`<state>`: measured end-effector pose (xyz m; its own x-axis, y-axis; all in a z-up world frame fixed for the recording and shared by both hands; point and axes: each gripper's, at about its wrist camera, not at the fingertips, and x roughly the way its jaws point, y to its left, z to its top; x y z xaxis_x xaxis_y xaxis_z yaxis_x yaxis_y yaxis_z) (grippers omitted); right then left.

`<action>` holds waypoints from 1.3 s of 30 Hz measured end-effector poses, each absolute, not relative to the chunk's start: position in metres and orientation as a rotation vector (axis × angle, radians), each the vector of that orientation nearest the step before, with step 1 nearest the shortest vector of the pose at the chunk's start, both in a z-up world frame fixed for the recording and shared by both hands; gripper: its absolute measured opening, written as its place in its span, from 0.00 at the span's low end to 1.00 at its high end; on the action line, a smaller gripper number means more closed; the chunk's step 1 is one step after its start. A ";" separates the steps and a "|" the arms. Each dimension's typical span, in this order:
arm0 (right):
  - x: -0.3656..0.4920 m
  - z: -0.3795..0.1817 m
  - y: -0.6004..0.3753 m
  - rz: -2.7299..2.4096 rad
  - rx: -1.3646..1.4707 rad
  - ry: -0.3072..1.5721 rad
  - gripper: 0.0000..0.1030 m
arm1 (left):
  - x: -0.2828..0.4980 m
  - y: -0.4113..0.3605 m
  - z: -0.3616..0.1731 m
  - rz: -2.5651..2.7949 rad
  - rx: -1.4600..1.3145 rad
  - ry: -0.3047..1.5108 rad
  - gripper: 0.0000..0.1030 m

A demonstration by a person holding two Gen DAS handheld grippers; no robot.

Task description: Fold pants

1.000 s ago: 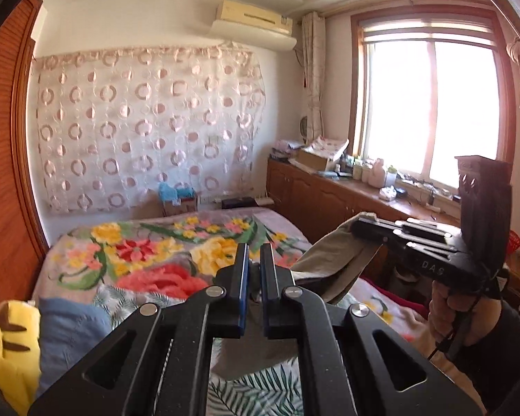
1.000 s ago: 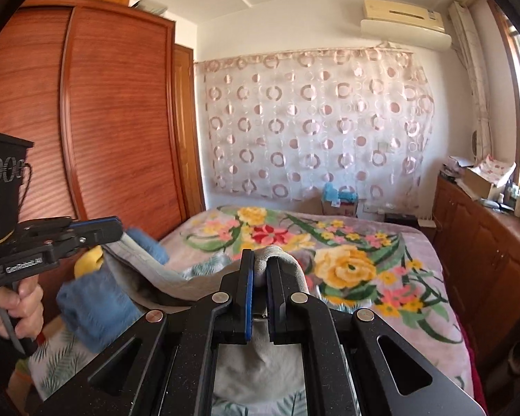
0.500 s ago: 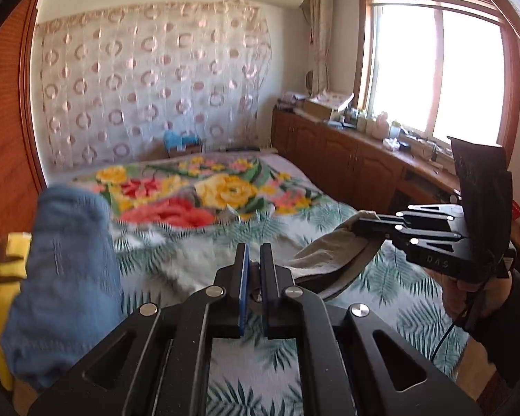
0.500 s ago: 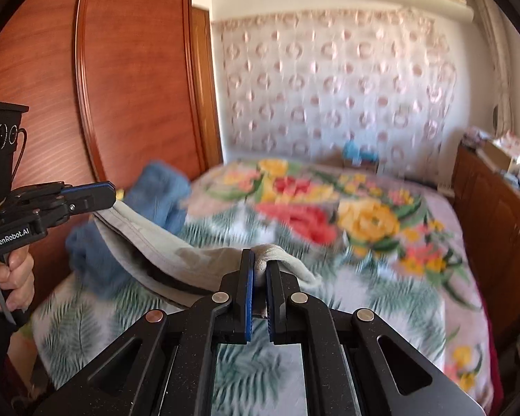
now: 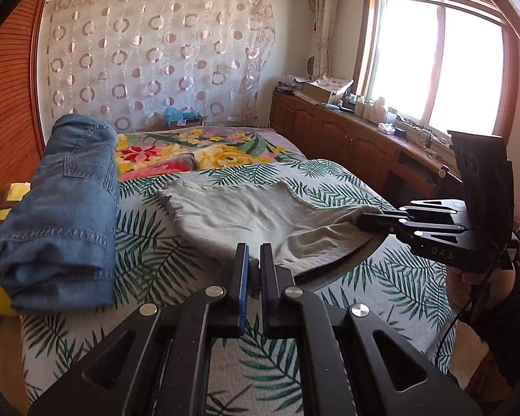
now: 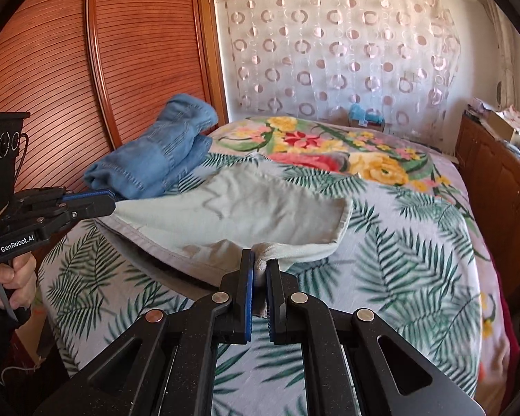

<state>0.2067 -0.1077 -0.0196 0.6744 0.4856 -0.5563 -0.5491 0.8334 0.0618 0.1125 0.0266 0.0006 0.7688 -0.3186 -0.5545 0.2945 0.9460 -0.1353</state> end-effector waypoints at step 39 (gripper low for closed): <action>0.161 -0.088 -0.118 0.538 -0.071 0.720 0.05 | 0.086 0.034 -0.070 -0.250 -0.128 0.761 0.77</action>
